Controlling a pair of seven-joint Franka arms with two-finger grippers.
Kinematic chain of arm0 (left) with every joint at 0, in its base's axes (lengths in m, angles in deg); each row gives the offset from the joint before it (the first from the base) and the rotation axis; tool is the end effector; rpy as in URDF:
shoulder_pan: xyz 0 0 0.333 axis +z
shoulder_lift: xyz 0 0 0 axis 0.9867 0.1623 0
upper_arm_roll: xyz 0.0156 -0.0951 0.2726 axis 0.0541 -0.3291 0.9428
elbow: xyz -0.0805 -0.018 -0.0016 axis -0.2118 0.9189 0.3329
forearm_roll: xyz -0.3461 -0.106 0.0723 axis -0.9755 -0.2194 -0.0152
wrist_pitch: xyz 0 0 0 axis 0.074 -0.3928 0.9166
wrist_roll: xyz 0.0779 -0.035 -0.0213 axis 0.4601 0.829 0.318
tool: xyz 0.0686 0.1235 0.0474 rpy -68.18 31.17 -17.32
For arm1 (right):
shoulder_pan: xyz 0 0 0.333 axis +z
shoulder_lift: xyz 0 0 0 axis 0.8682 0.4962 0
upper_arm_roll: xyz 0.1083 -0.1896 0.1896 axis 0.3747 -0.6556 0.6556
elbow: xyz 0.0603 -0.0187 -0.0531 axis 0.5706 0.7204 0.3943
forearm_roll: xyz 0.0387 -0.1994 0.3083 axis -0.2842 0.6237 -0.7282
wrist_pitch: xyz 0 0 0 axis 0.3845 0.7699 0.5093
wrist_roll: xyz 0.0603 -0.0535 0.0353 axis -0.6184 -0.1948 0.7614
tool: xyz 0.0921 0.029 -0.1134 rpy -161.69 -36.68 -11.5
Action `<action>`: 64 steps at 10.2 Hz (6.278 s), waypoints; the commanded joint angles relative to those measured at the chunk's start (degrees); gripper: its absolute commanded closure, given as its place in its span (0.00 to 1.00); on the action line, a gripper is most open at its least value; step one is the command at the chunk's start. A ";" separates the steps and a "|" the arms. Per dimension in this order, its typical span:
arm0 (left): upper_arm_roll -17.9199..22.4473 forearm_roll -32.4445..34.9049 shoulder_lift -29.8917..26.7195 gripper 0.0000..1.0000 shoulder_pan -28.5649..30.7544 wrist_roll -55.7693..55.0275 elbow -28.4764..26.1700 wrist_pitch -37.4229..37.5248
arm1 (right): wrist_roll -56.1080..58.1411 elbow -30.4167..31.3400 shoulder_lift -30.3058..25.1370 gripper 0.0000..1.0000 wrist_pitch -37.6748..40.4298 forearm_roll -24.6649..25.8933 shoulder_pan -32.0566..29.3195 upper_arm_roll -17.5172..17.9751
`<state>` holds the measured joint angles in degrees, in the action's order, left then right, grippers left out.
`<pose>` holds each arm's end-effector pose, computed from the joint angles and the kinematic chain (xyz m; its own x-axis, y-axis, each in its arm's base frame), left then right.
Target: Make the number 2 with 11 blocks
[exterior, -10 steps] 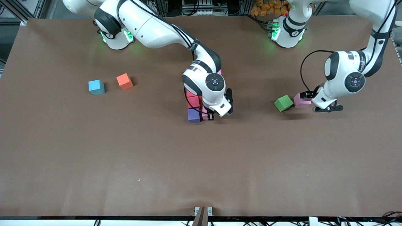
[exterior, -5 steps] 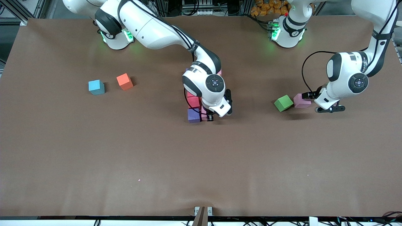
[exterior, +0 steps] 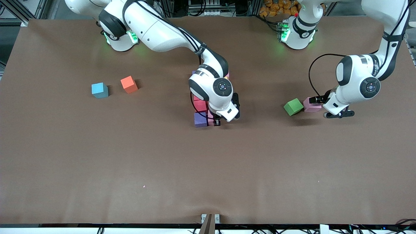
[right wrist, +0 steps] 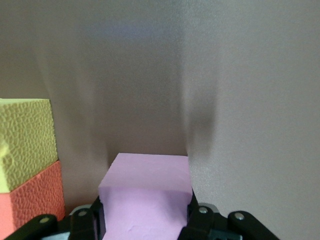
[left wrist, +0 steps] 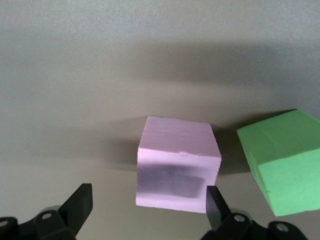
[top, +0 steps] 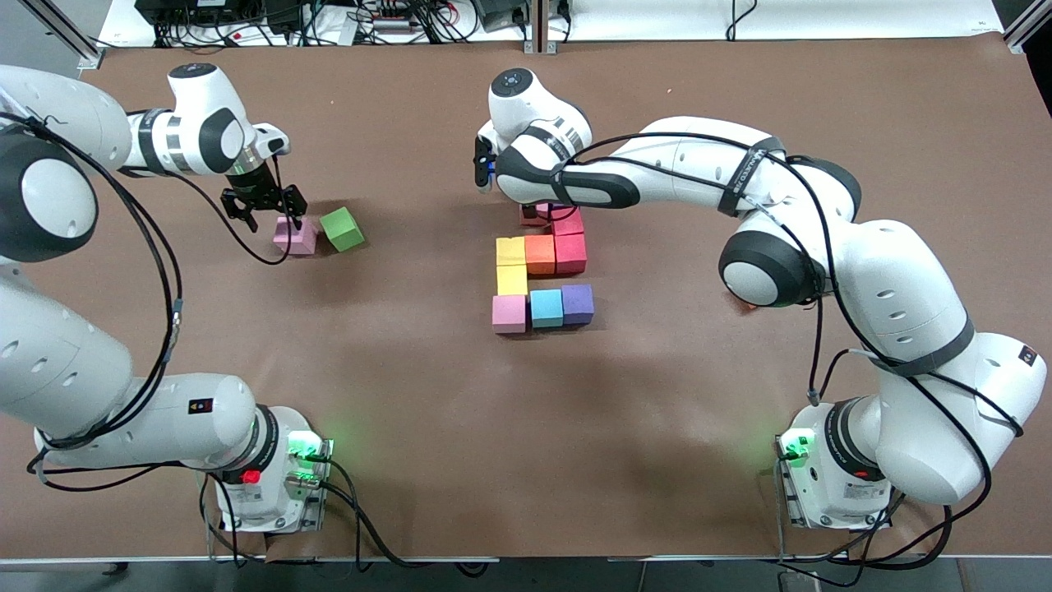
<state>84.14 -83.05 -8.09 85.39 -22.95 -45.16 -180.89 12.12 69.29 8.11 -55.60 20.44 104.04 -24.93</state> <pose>0.4498 0.0200 0.1795 0.9585 0.0860 -0.2717 0.0777 -0.9961 -0.0414 0.4851 0.5319 0.1628 -0.0364 0.9975 -0.0605 0.9990 0.0348 -0.0271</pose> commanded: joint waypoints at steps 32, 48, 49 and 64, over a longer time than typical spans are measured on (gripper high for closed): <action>-14.53 -20.43 22.70 1.00 -22.12 -107.91 30.89 -18.70 | -0.50 -2.02 -10.55 0.00 7.03 -1.59 -32.42 -0.39; -16.73 -17.45 22.27 1.00 -24.85 -116.28 20.35 -30.50 | -26.86 55.18 -48.16 0.00 1.15 -1.67 -39.39 -1.54; -16.73 -17.36 22.53 0.99 -24.94 -116.28 20.35 -30.50 | -29.83 55.47 -49.49 0.00 3.07 -2.72 -39.22 -1.54; -16.82 -17.27 24.02 0.38 -26.00 -115.93 21.92 -30.50 | -30.92 26.31 -59.17 0.00 23.74 -7.74 -47.65 -2.33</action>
<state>67.30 -101.85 15.77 59.34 -137.48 -23.50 -210.44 -19.78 99.10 -52.58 -32.98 13.14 57.14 -27.71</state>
